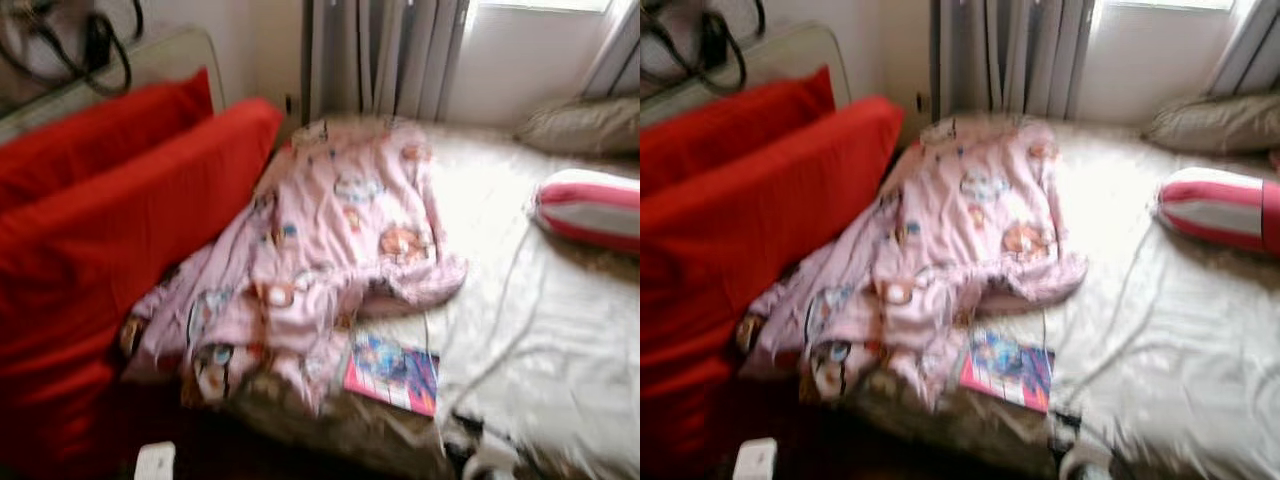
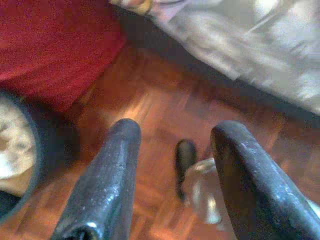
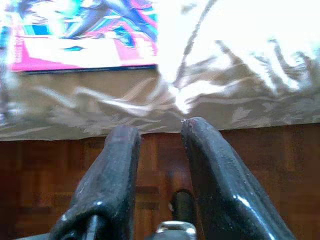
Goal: Clean up the room
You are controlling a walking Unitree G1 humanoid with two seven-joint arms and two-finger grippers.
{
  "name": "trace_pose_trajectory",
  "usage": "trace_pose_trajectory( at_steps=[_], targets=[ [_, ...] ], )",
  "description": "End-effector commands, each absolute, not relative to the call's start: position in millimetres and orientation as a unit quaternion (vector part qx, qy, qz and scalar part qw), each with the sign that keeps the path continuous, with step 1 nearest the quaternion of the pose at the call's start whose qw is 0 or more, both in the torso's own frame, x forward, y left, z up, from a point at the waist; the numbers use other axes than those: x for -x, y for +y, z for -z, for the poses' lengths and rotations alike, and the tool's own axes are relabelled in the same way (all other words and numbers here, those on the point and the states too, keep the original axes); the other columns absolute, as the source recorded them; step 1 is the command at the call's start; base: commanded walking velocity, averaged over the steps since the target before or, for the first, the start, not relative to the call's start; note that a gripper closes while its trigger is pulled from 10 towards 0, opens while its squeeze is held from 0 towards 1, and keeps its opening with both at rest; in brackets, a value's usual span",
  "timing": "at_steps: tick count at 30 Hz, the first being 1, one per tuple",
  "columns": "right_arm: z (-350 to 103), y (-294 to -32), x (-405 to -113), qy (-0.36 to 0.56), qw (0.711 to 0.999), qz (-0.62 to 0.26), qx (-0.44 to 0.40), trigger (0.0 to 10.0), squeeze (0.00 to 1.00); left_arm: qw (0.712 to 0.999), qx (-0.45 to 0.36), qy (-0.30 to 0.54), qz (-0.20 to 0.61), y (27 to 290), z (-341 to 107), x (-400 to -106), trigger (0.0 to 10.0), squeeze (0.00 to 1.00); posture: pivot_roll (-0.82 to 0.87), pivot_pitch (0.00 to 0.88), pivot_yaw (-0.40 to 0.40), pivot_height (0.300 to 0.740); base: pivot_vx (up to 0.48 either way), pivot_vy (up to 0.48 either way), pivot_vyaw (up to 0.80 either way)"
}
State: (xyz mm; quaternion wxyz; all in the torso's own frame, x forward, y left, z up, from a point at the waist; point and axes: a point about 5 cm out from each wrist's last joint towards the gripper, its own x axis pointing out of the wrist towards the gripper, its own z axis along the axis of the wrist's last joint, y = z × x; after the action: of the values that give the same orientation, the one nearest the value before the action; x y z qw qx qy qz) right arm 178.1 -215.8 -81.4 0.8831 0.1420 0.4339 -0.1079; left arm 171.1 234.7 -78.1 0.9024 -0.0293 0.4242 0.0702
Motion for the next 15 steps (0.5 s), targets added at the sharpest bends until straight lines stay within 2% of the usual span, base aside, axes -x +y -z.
trace_pose_trajectory(
  at_steps=[1, 2, 8, 15],
  targets=[
    [79.5, -212.6, -183.5, 0.429, 0.885, 0.106, -0.148, 10.0, 0.00, 0.900, 0.027, 0.429, -0.072, 237.3, 78.9, -168.2, 10.0, 0.00, 0.03, 0.000, -0.023, 0.740, 0.360, 0.000, 0.00],
    [79.5, -212.6, -183.5, 0.429, 0.885, 0.106, -0.148, 10.0, 0.00, 0.900, 0.027, 0.429, -0.072, 237.3, 78.9, -168.2, 10.0, 0.00, 0.03, 0.000, -0.023, 0.740, 0.360, 0.000, 0.00],
    [78.0, -212.5, -185.6, 0.422, 0.891, 0.093, -0.140, 10.0, 0.00, 0.902, 0.031, 0.424, -0.074, 232.5, 78.8, -171.1, 10.0, 0.00, 0.03, 0.000, -0.022, 0.740, 0.000, 0.000, 0.00],
    [74.4, -213.1, -189.6, 0.396, 0.905, 0.081, -0.134, 10.0, 0.00, 0.922, 0.050, 0.374, -0.090, 244.7, 66.4, -186.0, 10.0, 0.00, 0.02, 0.000, -0.021, 0.740, 0.000, 0.000, 0.00]
  ],
)
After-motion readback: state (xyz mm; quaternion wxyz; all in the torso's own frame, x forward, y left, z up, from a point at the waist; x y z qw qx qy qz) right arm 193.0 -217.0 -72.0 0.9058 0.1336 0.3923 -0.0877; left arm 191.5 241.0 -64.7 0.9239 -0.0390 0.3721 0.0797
